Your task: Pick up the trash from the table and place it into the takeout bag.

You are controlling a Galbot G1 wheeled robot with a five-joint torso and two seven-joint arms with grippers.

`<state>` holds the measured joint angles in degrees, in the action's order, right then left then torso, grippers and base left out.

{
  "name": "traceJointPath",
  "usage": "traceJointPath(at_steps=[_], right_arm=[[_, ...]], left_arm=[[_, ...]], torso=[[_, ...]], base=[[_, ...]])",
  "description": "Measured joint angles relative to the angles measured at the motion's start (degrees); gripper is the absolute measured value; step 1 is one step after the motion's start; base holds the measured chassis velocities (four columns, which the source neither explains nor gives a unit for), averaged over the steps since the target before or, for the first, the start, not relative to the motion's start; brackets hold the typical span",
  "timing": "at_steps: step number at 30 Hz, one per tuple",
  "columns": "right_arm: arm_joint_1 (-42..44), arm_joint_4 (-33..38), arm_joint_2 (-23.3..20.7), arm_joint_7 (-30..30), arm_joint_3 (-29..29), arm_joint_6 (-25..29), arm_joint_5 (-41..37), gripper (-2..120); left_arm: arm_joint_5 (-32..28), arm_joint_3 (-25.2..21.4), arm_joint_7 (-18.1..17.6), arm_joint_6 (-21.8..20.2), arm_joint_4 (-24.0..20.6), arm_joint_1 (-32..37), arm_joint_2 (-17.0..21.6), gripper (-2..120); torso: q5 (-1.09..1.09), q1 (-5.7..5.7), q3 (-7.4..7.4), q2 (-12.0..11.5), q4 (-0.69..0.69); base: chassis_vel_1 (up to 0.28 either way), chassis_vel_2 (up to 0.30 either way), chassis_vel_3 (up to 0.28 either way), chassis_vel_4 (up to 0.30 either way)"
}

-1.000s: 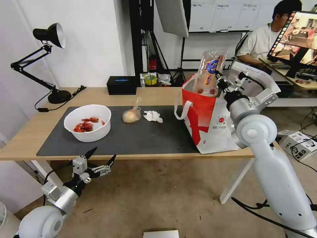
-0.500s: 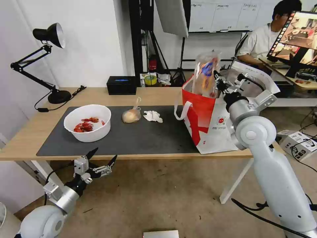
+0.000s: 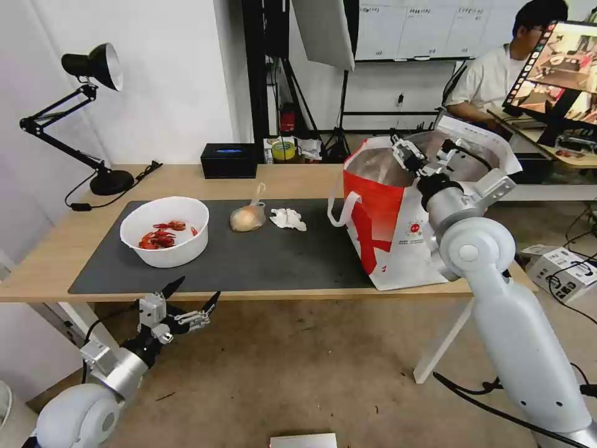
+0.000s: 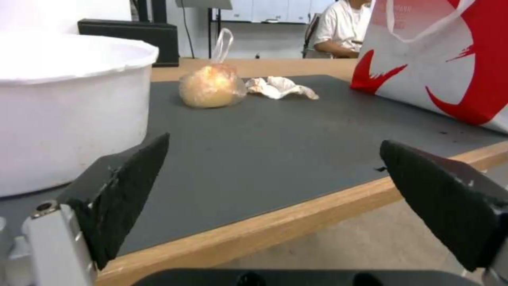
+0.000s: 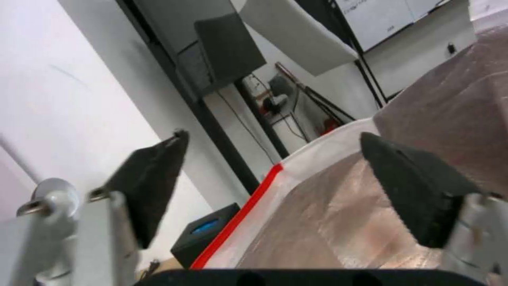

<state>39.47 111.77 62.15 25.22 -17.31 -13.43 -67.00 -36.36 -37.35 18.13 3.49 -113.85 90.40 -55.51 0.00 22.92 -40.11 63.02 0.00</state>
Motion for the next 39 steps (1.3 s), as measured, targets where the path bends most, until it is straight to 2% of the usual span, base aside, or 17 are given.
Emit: traceJointPath(at_steps=[1, 4, 6, 14, 19, 23, 31, 34, 37, 38, 39], right_arm=[[0.0, 0.0, 0.0, 0.0, 0.0, 0.0, 0.0, 86], [-0.46, -0.15, 0.11, 0.0, 0.45, -0.15, -0.01, 98], [-0.6, -0.17, 0.12, -0.01, 0.56, -0.21, -0.01, 100], [-1.84, 0.47, 0.0, -1.69, 1.59, -0.33, -0.29, 100], [-1.24, 4.25, -1.18, -7.28, 2.75, -1.89, -2.86, 100], [-0.07, 6.16, -2.41, -10.19, 3.87, -2.85, -1.59, 100], [7.18, 10.72, -7.02, -16.31, 5.11, -2.33, 10.18, 100], [13.04, 13.42, -9.25, -19.12, 3.18, -0.08, 18.97, 100], [16.64, 14.8, -10.05, -20.14, 1.46, 0.83, 22.29, 100], [20.77, 16.25, -10.85, -21.05, -0.37, 1.95, 25.7, 100], [20.77, 16.25, -10.85, -21.05, -0.37, 1.95, 25.7, 100]], left_arm=[[0.0, 0.0, 0.0, 0.0, 0.0, 0.0, 0.0, 100], [-0.01, -0.18, -0.01, 0.0, 0.02, -0.01, -0.01, 100], [-0.01, -0.26, -0.01, 0.0, 0.02, 0.02, -0.02, 100], [-0.23, -0.97, -0.02, 0.0, -0.1, 0.19, -0.06, 100], [-1.4, -1.86, -0.09, 0.17, -0.19, 0.3, -0.2, 100], [-1.5, -2.33, -0.09, 0.3, -0.2, 0.31, -0.38, 100], [0.22, -2.9, -1.39, 1.33, -0.01, 0.33, -0.21, 100], [0.7, -2.33, -1.99, 1.57, 0.79, -0.36, -0.2, 100], [0.91, -1.73, -2.62, 1.58, 1.18, -0.95, -0.12, 100], [1.54, -1.44, -3.39, 1.65, 1.61, -1.2, -0.05, 100], [1.54, -1.44, -3.39, 1.65, 1.61, -1.2, -0.05, 100]], torso=[[0.0, 0.0, 0.0, 0.0, 0.0], [0.0, 0.0, 0.0, 0.01, 0.0], [0.0, 0.0, 0.0, 0.0, 0.0], [0.0, 0.0, 0.0, 0.0, 0.0], [0.0, 0.0, 0.0, 0.0, 0.0], [0.0, 0.0, 0.0, 0.01, 0.0], [0.01, 0.0, 0.0, 0.0, -0.01], [0.0, 0.0, 0.0, 0.01, 0.01], [0.0, 0.0, 0.0, 0.01, 0.0], [0.01, 0.0, 0.01, 0.01, -0.05], [0.01, 0.0, 0.01, 0.01, -0.05]], base=[[0.0, 0.0, 0.0, 0.0], [0.0, 0.0, 0.0, 0.0], [0.0, 0.0, 0.0, 0.0], [0.0, 0.0, 0.0, 0.0], [0.0, 0.0, 0.0, 0.0], [0.0, 0.0, 0.0, 0.0], [0.0, 0.0, 0.0, 0.0], [0.0, 0.0, 0.0, 0.0], [0.0, 0.0, 0.0, 0.0], [0.0, 0.0, 0.0, 0.0], [0.0, 0.0, 0.0, 0.0]])
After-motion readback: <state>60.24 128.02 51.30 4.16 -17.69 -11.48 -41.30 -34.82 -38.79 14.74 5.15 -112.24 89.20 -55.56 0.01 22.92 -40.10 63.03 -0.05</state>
